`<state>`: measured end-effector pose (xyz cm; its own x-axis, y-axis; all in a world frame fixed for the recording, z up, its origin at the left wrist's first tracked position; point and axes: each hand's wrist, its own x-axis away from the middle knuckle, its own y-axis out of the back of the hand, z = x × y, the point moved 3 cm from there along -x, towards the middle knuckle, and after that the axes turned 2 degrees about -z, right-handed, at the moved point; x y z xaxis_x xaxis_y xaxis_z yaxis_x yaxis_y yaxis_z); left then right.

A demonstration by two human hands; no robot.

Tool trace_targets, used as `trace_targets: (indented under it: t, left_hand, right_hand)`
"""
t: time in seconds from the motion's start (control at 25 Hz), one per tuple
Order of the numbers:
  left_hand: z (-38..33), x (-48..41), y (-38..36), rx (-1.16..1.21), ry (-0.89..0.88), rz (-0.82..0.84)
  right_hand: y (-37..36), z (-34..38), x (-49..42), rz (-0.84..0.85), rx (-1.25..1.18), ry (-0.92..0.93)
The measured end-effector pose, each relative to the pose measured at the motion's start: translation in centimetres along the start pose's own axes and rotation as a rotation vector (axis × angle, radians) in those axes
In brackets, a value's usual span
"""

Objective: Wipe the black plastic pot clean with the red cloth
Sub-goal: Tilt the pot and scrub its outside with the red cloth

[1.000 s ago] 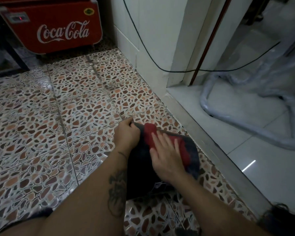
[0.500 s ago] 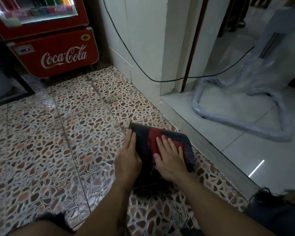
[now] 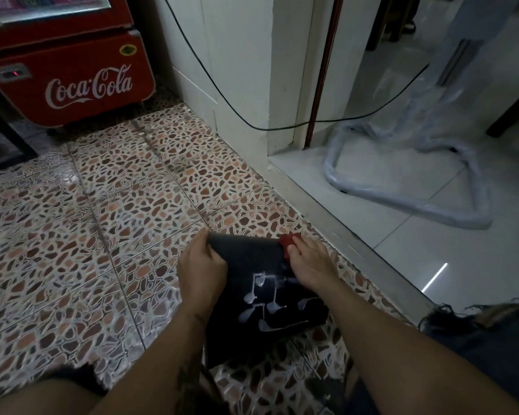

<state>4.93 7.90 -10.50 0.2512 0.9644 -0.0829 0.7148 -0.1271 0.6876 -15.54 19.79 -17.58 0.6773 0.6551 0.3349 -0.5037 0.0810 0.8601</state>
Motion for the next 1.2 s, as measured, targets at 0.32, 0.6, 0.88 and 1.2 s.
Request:
trace_targets:
  t: [0.32, 0.6, 0.88, 1.2]
  left_hand:
    - [0.7, -2.3, -0.9, 0.082, 0.129, 0.001]
    - [0.4, -2.7, -0.9, 0.197, 0.238, 0.007]
    - [0.8, -3.4, -1.3, 0.217, 0.299, -0.006]
    - [1.2, -5.2, -1.8, 0.223, 0.335, -0.026]
  right_hand:
    - [-3.7, 9.8, 6.5, 0.002, -0.088, 0.491]
    - [-1.5, -1.7, 4.3, -0.097, 0.012, 0.078]
    - [-3.6, 4.7, 6.8, -0.100, 0.030, 0.200]
    - [-2.9, 7.2, 5.0, -0.077, -0.058, 0.407]
